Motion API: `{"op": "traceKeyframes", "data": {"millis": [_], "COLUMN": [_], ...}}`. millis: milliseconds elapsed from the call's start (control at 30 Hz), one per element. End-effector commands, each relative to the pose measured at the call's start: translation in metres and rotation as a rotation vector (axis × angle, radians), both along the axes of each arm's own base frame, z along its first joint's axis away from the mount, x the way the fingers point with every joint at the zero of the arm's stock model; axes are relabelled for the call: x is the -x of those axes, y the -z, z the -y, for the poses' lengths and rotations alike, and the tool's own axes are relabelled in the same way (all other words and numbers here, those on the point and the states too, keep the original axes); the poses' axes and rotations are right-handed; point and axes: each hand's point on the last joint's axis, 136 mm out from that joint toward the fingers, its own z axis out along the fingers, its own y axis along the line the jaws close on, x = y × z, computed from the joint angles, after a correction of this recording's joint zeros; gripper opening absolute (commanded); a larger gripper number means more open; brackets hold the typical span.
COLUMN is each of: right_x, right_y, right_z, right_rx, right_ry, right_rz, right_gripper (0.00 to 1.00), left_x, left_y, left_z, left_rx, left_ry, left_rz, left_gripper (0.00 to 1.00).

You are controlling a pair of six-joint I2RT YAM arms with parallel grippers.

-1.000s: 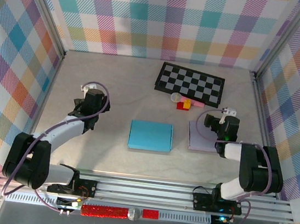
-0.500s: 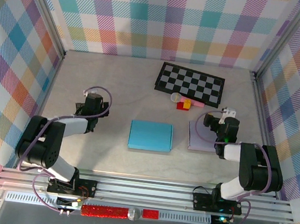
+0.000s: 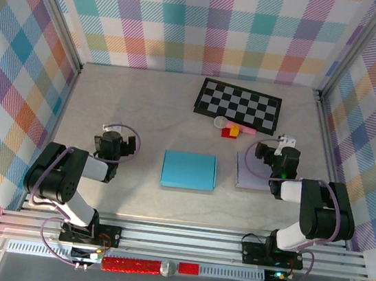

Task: Fold the paper box

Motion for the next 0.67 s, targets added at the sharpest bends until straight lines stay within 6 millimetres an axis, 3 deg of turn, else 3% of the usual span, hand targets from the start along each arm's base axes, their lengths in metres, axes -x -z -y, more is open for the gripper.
{"op": "traceKeyframes", "data": {"millis": [0, 633], "right_x": [-0.006, -0.0041], "right_y": [-0.0082, -0.0095], "right_z": [-0.0008, -0.0023], "right_rx": [0.008, 0.022], "right_ry": [-0.001, -0.002], "right_rz": [0.032, 0.042], "right_gripper": [0.99, 0.99], "left_x": [-0.0197, -0.0193], "left_y": [-0.0318, -0.0321], "left_z": [-0.0049, -0.0037], "left_rx": [0.056, 0.043], "left_ry": [-0.009, -0.007], "left_rz": [0.128, 0.127], "left_gripper": [1.0, 1.0]}}
